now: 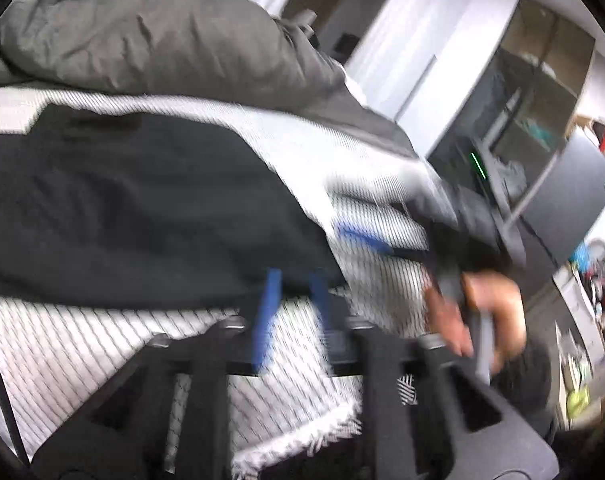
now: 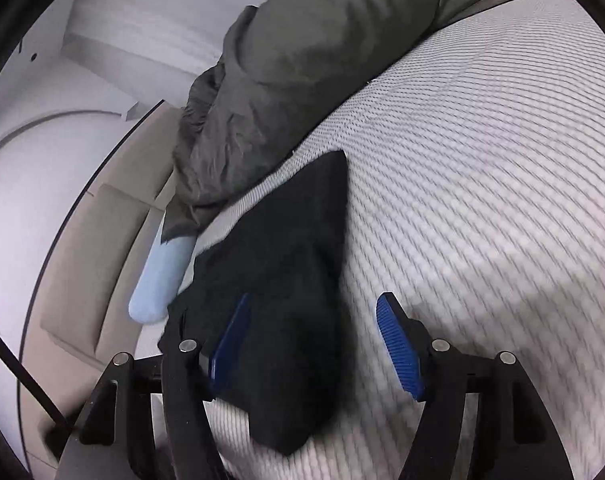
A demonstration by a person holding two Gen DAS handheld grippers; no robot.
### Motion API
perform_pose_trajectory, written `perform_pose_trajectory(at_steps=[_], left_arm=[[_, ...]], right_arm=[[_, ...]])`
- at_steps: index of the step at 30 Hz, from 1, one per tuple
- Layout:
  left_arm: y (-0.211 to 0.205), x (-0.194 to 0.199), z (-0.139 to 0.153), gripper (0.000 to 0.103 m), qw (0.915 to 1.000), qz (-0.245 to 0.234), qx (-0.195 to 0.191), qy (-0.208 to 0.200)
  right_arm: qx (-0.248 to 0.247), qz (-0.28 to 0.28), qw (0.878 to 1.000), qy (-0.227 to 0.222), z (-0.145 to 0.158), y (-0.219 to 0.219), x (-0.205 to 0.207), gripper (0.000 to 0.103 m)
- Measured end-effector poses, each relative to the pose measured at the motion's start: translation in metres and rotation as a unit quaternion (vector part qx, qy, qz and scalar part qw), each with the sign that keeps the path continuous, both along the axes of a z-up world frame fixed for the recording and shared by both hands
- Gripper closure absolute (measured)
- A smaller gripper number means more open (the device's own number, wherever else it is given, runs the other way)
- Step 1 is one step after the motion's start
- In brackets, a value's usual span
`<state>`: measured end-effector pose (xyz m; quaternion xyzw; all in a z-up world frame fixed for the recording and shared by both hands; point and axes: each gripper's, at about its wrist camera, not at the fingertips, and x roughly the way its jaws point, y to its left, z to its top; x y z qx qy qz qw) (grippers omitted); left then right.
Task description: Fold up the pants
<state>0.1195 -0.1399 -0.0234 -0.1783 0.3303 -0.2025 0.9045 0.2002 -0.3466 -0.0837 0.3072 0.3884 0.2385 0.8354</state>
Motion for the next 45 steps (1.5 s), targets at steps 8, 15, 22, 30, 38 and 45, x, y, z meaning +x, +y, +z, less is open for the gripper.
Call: perform_pose_trajectory(at_steps=[8,15,22,30,38,45], left_arm=[[-0.016,0.125,-0.011,0.042,0.9946,-0.005,0.053,0.089],[-0.01,0.156,-0.042,0.046,0.9892,0.024,0.05,0.136],[-0.033,0.155,-0.011,0.046,0.9949,-0.028,0.057,0.078],[-0.077,0.194,-0.052,0.056,0.9821,-0.065,0.089,0.153],[-0.061,0.217,-0.057,0.071,0.9844,-0.038,0.039,0.168],[-0.038,0.169,-0.023,0.069,0.9899,-0.043,0.028,0.132]], right_arm=[[0.041,0.061,0.997,0.022,-0.033,0.032,-0.045,0.076],[0.054,0.098,0.993,0.033,-0.035,0.038,-0.064,0.101],[0.009,0.078,0.996,0.034,-0.031,0.029,-0.078,0.078],[0.02,0.04,0.999,0.025,-0.025,0.03,-0.064,0.087],[-0.004,0.069,0.996,0.062,-0.036,0.043,-0.089,0.101],[-0.032,0.035,0.998,0.03,-0.006,0.027,-0.105,0.066]])
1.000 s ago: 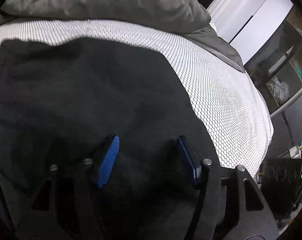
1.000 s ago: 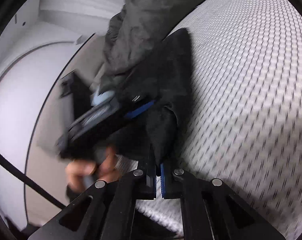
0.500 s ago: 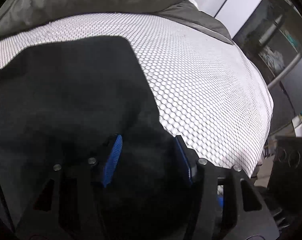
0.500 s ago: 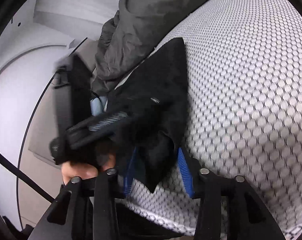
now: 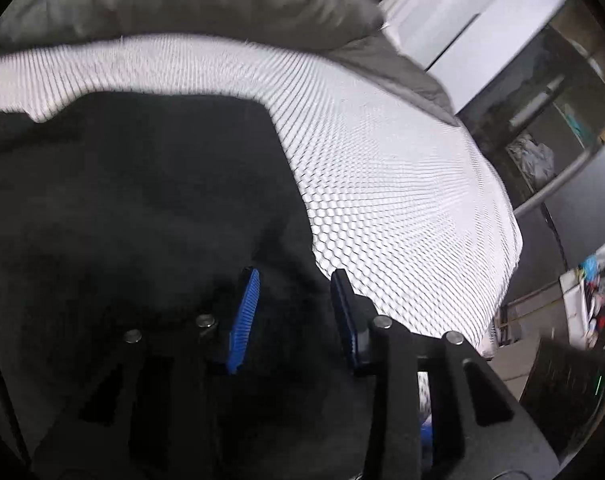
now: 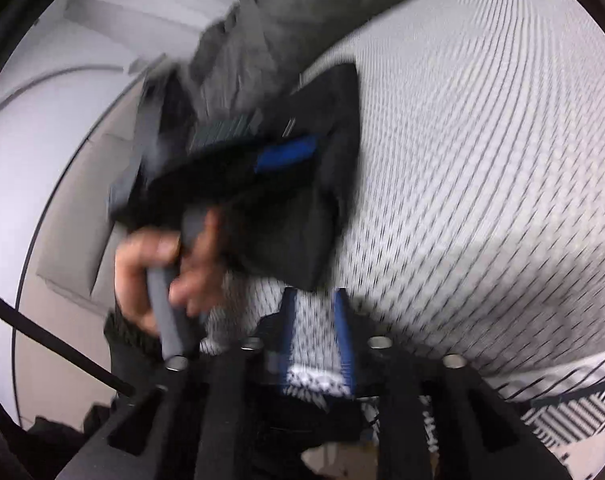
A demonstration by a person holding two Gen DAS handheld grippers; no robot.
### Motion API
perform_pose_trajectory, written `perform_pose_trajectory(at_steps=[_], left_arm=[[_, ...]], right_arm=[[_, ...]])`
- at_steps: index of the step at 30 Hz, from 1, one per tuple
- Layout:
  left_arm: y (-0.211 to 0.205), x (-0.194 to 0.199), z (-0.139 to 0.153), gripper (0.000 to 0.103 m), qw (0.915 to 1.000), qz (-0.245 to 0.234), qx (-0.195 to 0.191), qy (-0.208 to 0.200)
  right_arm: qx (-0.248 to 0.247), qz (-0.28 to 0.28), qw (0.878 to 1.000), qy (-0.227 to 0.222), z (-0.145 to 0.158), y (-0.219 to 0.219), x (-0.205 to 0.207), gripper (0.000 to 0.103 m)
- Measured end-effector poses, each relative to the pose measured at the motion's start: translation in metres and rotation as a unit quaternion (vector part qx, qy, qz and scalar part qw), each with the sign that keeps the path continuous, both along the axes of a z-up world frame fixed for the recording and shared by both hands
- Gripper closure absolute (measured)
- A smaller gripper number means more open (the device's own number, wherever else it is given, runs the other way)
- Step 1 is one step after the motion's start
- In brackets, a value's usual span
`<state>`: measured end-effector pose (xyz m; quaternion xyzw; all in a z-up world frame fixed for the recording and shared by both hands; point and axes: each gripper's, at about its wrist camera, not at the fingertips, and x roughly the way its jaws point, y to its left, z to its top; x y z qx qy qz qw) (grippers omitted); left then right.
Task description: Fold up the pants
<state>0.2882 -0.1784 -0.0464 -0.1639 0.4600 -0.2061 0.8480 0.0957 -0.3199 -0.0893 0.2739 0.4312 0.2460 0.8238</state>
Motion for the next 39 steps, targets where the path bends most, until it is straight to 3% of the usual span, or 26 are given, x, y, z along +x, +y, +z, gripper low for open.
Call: perform_pose_trajectory(at_steps=[1,6,8,9,12,15,17,18,19,21,23,26,28,30,34,35,37,39], left_arm=[[0.003,-0.01,0.003,0.067,0.9999,0.001,0.004,-0.013],[0.015,-0.038,-0.008,0.066,0.9994,0.015,0.028,-0.014],[0.022,-0.039,-0.018,0.067,0.9985,0.021,0.05,-0.008],[0.026,-0.046,-0.023,0.067,0.9983,0.023,0.054,-0.007],[0.037,-0.053,-0.027,0.067,0.9984,0.023,0.049,-0.015],[0.041,-0.06,-0.024,0.067,0.9975,0.032,0.059,-0.023],[0.04,-0.07,-0.013,0.066,0.998,0.03,0.042,-0.036],[0.039,-0.077,-0.007,0.066,0.9983,0.017,0.025,-0.05],[0.035,-0.084,0.001,0.066,0.9976,0.001,0.01,-0.068],[0.023,-0.095,0.008,0.066,0.9948,-0.027,0.011,-0.098],[0.01,-0.099,0.002,0.066,0.994,-0.043,0.024,-0.098],[-0.005,-0.094,-0.022,0.066,0.9965,-0.051,0.028,-0.061],[-0.011,-0.101,-0.032,0.066,0.9944,-0.052,0.051,-0.076],[-0.014,-0.107,-0.03,0.066,0.9903,-0.066,0.075,-0.096],[-0.009,-0.112,-0.032,0.066,0.9912,-0.069,0.067,-0.092],[-0.009,-0.113,-0.033,0.066,0.9902,-0.072,0.073,-0.095],[-0.018,-0.116,-0.031,0.066,0.9886,-0.076,0.084,-0.099],[-0.019,-0.117,-0.032,0.066,0.9878,-0.078,0.088,-0.102]], right_arm=[[0.001,-0.011,1.0,-0.008,0.004,-0.005,0.001,0.051],[0.015,-0.031,0.999,-0.011,0.003,-0.002,0.026,0.048],[0.008,-0.025,1.0,0.003,-0.008,0.005,0.036,0.064],[0.003,-0.025,1.0,0.009,-0.013,0.009,0.038,0.086],[0.003,-0.021,1.0,-0.002,-0.027,0.019,0.03,0.095],[0.011,0.0,1.0,0.013,-0.034,0.023,0.015,0.095],[-0.017,0.004,1.0,0.006,-0.028,0.019,0.001,0.093],[-0.021,-0.007,1.0,-0.008,-0.021,0.013,-0.002,0.086],[-0.02,-0.019,0.999,-0.023,-0.014,0.006,-0.002,0.071],[-0.022,-0.049,0.997,-0.047,-0.003,-0.008,0.006,0.056],[-0.03,-0.062,0.996,-0.058,0.002,-0.014,0.025,0.055],[-0.021,-0.066,0.997,-0.026,-0.012,-0.016,0.062,0.055],[-0.019,-0.054,0.998,-0.01,-0.021,-0.011,0.078,0.06],[-0.032,-0.044,0.998,-0.02,-0.018,-0.004,0.091,0.06],[-0.034,-0.015,0.999,-0.014,-0.018,-0.006,0.113,0.06],[-0.044,0.003,0.999,-0.006,-0.017,0.01,0.131,0.063],[-0.103,0.01,0.995,-0.014,-0.015,0.031,0.157,0.085],[-0.11,0.004,0.994,-0.02,-0.016,0.034,0.176,0.087]])
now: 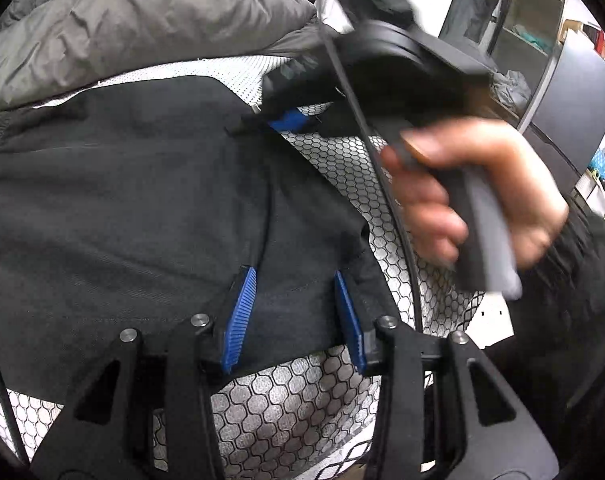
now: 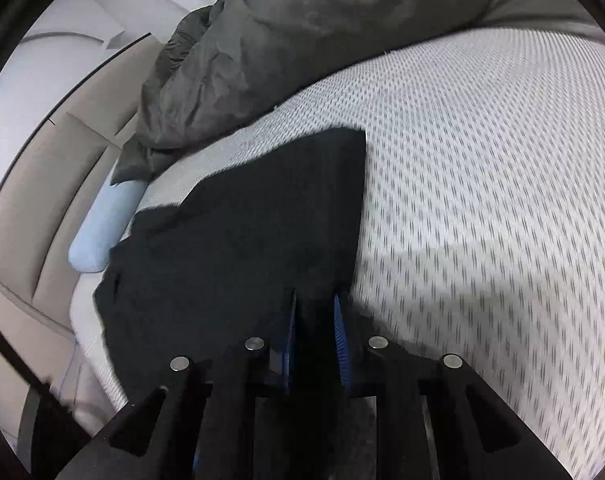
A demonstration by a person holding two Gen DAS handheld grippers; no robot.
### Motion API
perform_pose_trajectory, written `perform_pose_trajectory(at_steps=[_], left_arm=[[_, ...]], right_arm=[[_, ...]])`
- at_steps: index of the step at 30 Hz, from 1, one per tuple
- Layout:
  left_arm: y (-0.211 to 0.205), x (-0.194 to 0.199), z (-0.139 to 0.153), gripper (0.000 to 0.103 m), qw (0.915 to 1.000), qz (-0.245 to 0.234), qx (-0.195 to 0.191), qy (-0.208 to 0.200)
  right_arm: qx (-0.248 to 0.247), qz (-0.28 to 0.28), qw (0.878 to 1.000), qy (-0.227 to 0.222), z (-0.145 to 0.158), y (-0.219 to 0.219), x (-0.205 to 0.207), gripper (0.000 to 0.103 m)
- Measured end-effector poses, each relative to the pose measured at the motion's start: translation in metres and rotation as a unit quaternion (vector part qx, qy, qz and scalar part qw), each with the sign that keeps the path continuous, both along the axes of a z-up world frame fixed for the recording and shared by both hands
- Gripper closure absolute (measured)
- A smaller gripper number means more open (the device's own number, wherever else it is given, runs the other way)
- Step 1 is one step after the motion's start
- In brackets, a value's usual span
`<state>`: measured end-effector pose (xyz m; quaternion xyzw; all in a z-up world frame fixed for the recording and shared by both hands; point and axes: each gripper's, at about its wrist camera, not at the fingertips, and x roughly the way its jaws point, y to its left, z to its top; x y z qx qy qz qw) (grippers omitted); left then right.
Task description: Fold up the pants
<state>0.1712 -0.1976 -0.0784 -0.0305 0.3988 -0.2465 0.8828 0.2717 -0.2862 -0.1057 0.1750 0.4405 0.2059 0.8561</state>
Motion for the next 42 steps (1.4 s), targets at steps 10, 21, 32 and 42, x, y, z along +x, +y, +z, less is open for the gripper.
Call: perform_pose_trajectory(at_steps=[10,21,32,42], left_arm=[[0.008,-0.013,0.027,0.065,0.9998,-0.004,-0.02,0.0],[0.142,0.09,0.075,0.055,0.9773,0.21,-0.024,0.013],[0.224,0.157,0.029,0.059,0.9452,0.295,-0.089,0.109],[0.201,0.06,0.067,0.047,0.9645,0.263,-0.021,0.017]], right_arm=[[0.05,-0.045,0.997,-0.026,0.019,-0.025,0.026,0.062],[0.055,-0.013,0.998,-0.017,0.018,-0.026,-0.005,0.048],[0.003,0.014,1.0,0.003,-0.006,-0.007,0.006,0.049],[-0.015,0.015,0.997,-0.073,0.039,-0.005,-0.044,0.048]])
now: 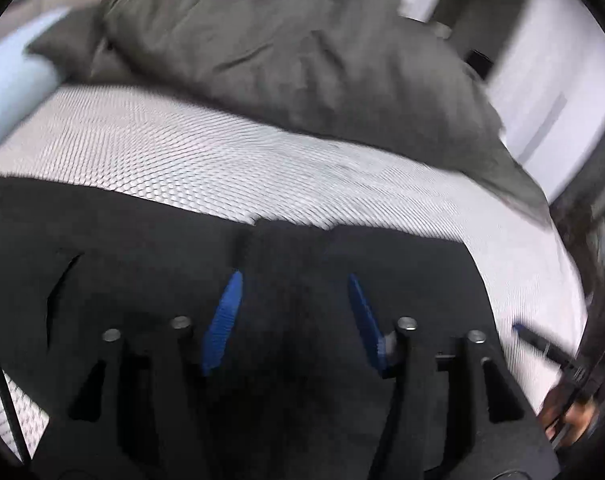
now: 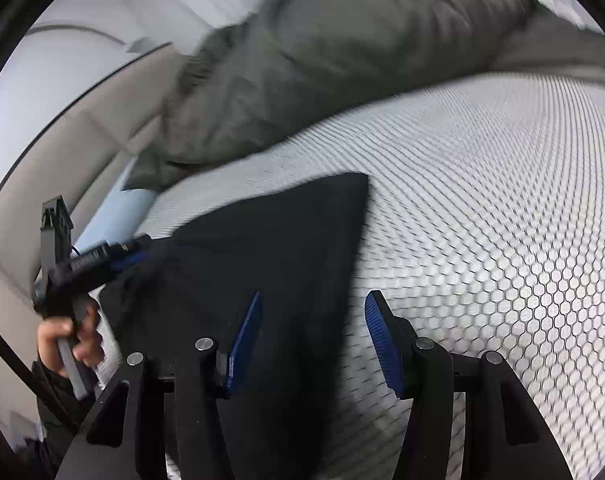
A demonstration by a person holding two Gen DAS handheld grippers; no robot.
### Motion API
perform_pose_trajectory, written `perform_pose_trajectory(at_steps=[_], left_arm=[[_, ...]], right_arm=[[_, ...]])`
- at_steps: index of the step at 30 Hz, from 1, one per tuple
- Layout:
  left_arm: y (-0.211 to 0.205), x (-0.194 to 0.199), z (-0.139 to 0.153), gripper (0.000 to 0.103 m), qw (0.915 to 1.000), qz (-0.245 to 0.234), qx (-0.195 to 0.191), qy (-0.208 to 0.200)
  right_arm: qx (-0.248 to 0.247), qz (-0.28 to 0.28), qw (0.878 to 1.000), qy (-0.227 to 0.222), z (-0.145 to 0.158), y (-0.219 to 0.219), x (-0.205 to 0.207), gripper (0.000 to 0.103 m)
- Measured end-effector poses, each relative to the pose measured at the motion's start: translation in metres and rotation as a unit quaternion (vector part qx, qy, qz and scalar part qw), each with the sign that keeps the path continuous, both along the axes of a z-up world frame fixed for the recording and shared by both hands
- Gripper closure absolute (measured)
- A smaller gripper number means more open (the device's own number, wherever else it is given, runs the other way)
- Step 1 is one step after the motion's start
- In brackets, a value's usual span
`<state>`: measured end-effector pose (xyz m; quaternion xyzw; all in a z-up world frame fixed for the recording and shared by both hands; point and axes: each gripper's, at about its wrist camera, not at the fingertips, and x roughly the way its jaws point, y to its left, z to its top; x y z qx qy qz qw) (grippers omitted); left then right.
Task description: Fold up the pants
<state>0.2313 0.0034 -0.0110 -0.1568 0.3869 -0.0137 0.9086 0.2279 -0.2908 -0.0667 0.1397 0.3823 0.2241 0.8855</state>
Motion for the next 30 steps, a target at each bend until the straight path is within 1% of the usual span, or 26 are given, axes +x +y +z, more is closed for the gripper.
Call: perform_pose_trajectory(at_steps=[1,2,3,5,6,8,11,13,15,16,17,18,20,21,22,23,24,25,26,27,28,30], left_arm=[[-0.011,-0.011,0.001,0.045,0.9996,-0.026,0.013,-0.005],[-0.028,-0.022,-0.001,0.045,0.9974,-0.063,0.034,-0.007],[-0.036,-0.029,-0.003,0.045,0.9955,-0.082,0.048,-0.006],[-0.053,-0.047,-0.012,0.045,0.9897,-0.112,0.09,-0.003],[-0.056,-0.053,-0.016,0.045,0.9881,-0.119,0.098,0.001],[-0.056,-0.063,-0.028,0.045,0.988,-0.121,0.095,0.015],[-0.051,-0.06,-0.039,0.045,0.9874,-0.125,0.094,0.025],[-0.041,-0.059,-0.042,0.045,0.989,-0.125,0.076,0.022],[-0.029,-0.059,-0.045,0.045,0.9909,-0.123,0.05,0.021],[-0.023,-0.06,-0.046,0.045,0.9917,-0.118,0.046,0.022],[-0.019,-0.062,-0.046,0.045,0.992,-0.117,0.042,0.024],[-0.014,-0.062,-0.047,0.045,0.9926,-0.109,0.048,0.025],[-0.005,-0.066,-0.044,0.045,0.9938,-0.088,0.062,0.026],[-0.001,-0.069,-0.042,0.045,0.9946,-0.081,0.061,0.024],[0.003,-0.071,-0.038,0.044,0.9955,-0.071,0.059,0.019],[0.007,-0.074,-0.032,0.044,0.9966,-0.063,0.052,0.009],[0.009,-0.076,-0.028,0.044,0.9971,-0.06,0.046,0.001],[0.01,-0.077,-0.024,0.044,0.9975,-0.059,0.039,-0.009],[0.008,-0.078,-0.02,0.044,0.9975,-0.059,0.035,-0.016],[0.006,-0.077,-0.019,0.044,0.9973,-0.061,0.033,-0.022],[0.004,-0.071,-0.019,0.044,0.9973,-0.061,0.035,-0.02],[0.0,-0.055,-0.026,0.044,0.9974,-0.056,0.046,-0.003]], right_arm=[[-0.001,0.015,1.0,-0.013,0.007,0.01,-0.01,0.048],[-0.005,0.025,0.999,-0.019,0.011,0.018,-0.015,0.048],[-0.02,0.041,0.999,-0.026,0.013,0.032,-0.023,0.048],[-0.052,0.063,0.996,-0.032,0.01,0.057,-0.038,0.048],[-0.061,0.072,0.995,-0.028,0.006,0.068,-0.043,0.048],[-0.089,0.094,0.991,-0.027,-0.004,0.09,-0.057,0.048],[-0.126,0.122,0.984,-0.027,-0.019,0.121,-0.07,0.048],[-0.158,0.137,0.977,-0.028,-0.031,0.134,-0.076,0.048],[-0.188,0.13,0.973,-0.035,-0.039,0.13,-0.081,0.047],[-0.195,0.125,0.972,-0.038,-0.04,0.123,-0.085,0.046],[-0.195,0.116,0.973,-0.042,-0.039,0.107,-0.091,0.046],[-0.191,0.106,0.975,-0.043,-0.039,0.091,-0.095,0.046],[-0.169,0.076,0.982,-0.038,-0.04,0.051,-0.104,0.045],[-0.149,0.05,0.987,-0.028,-0.041,0.028,-0.107,0.035],[-0.136,0.023,0.99,-0.017,-0.043,0.012,-0.109,0.029],[-0.112,-0.005,0.994,-0.008,-0.042,-0.006,-0.112,0.029],[-0.095,-0.014,0.995,-0.012,-0.039,-0.014,-0.115,0.029],[-0.084,-0.022,0.996,-0.025,-0.032,-0.018,-0.119,0.029],[-0.083,-0.03,0.995,-0.049,-0.023,-0.016,-0.122,0.029],[-0.087,-0.025,0.994,-0.062,-0.017,-0.011,-0.123,0.029],[-0.093,-0.013,0.993,-0.071,-0.013,-0.003,-0.121,0.029],[-0.116,0.019,0.991,-0.07,-0.008,0.023,-0.11,0.029]])
